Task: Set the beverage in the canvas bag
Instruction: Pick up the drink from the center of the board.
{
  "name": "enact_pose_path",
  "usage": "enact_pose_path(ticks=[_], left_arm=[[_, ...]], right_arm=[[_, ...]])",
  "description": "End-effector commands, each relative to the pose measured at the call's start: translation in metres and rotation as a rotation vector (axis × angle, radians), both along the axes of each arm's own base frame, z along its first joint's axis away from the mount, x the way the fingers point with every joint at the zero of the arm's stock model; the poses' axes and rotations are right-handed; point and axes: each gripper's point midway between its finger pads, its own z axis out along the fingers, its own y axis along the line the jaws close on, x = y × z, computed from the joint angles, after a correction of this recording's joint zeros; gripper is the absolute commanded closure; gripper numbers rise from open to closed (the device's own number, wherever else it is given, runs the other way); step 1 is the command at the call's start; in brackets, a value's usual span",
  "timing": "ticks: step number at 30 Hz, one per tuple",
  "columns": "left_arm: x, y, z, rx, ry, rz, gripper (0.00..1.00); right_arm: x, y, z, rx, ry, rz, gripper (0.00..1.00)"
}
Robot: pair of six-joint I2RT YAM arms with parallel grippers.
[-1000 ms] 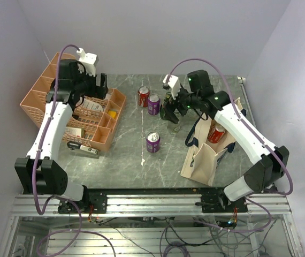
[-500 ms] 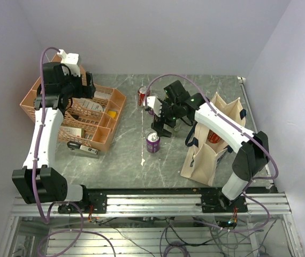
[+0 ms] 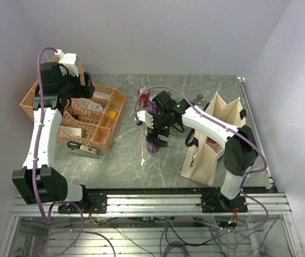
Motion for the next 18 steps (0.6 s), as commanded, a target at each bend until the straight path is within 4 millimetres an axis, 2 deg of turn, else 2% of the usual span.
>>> enact_pose_path(ticks=[1, 8, 11, 14, 18], left_arm=[[0.0, -0.002, 0.006, -0.036, -0.02, -0.015, 0.05], [0.002, -0.003, 0.003, -0.042, -0.011, -0.02, 0.06], [0.003, -0.003, 0.001, -0.045, -0.006, -0.022, 0.06], [0.004, -0.005, -0.001, -0.049, -0.001, -0.031, 0.07], [0.008, -0.011, -0.003, -0.054, -0.001, -0.069, 0.07]], right_arm=[[-0.007, 0.007, -0.014, -0.004, 0.028, 0.031, 0.09], [-0.005, 0.017, -0.028, 0.004, 0.068, 0.026, 0.17], [-0.004, 0.021, -0.031, 0.01, 0.077, 0.02, 0.23], [-0.002, 0.023, -0.028, 0.02, 0.073, 0.011, 0.32], [0.005, 0.027, -0.01, 0.052, 0.037, -0.008, 0.44]])
